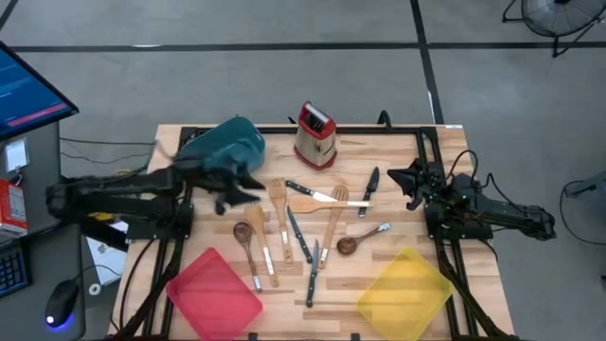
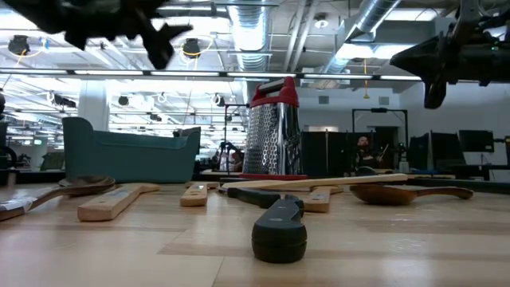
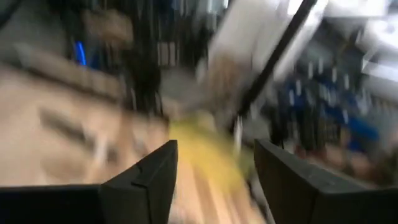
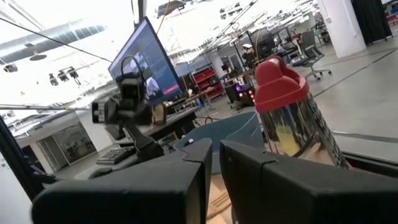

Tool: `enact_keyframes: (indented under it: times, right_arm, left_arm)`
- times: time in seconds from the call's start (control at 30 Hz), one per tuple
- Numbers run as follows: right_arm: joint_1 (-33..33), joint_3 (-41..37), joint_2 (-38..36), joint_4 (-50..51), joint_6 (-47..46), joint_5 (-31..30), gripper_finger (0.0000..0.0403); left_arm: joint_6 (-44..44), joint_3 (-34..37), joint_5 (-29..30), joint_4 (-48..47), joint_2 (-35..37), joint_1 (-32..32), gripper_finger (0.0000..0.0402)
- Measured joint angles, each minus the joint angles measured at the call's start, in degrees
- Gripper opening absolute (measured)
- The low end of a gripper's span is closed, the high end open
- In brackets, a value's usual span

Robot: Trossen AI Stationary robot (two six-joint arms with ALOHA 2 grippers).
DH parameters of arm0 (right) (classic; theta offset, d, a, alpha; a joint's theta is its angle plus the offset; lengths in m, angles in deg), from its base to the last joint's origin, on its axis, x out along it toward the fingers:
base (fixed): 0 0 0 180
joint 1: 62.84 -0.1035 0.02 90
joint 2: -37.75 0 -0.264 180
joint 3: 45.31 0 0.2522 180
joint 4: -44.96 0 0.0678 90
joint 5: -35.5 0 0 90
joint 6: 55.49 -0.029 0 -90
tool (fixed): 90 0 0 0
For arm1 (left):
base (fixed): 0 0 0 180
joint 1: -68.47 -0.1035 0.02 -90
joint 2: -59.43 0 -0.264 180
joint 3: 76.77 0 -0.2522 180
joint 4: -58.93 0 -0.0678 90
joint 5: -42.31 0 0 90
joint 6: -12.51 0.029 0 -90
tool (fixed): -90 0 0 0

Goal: Pick & Place Kitchen Items
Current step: Put the brown wooden serving spoon into the blue bin

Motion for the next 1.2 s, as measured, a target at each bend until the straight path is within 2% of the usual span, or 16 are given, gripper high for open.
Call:
enact_keyframes:
  times: [0.1, 0.27, 0.37, 0.5, 0.63, 0.77, 1.03, 1.2]
  right_arm:
    - [0.0, 0.0, 0.0, 0.6, 0.0, 0.0, 0.0044]
    - [0.0, 0.0, 0.0, 0.9, 0.0, 0.1, 0.0044]
    - [0.0, 0.0, 0.0, 1.0, 0.0, 0.2, 0.0044]
    - [0.0, 0.0, 0.0, 1.0, 0.0, 0.2, 0.0044]
    - [0.0, 0.0, 0.0, 2.1, 0.0, 0.2, 0.0044]
    - [0.0, 0.0, 0.0, 4.1, 0.0, 0.2, 0.0044]
    - [-0.1, 0.0, 0.0, 5.0, 0.0, 0.3, 0.0044]
    - [-0.1, 0.0, 0.0, 5.6, 0.0, 0.3, 0.0044]
  left_arm:
    - [7.5, -3.6, -3.4, -9.3, -5.7, 2.4, 0.0208]
    - [25.1, -9.3, -2.2, -26.2, -11.0, 6.9, 0.0212]
    - [34.1, -11.3, 0.8, -31.3, -11.7, 10.8, 0.0212]
    - [42.5, -11.5, 3.1, -33.4, -11.7, 17.2, 0.0214]
    - [47.8, -11.5, 7.9, -35.7, -12.7, 22.7, 0.0214]
    - [48.9, -11.5, 13.1, -36.6, -14.7, 23.9, 0.0214]
    - [48.7, -11.5, 10.1, -40.5, -20.3, 23.4, 0.0214]
    - [52.9, -11.5, 9.9, -42.9, -23.8, 23.6, 0.0214]
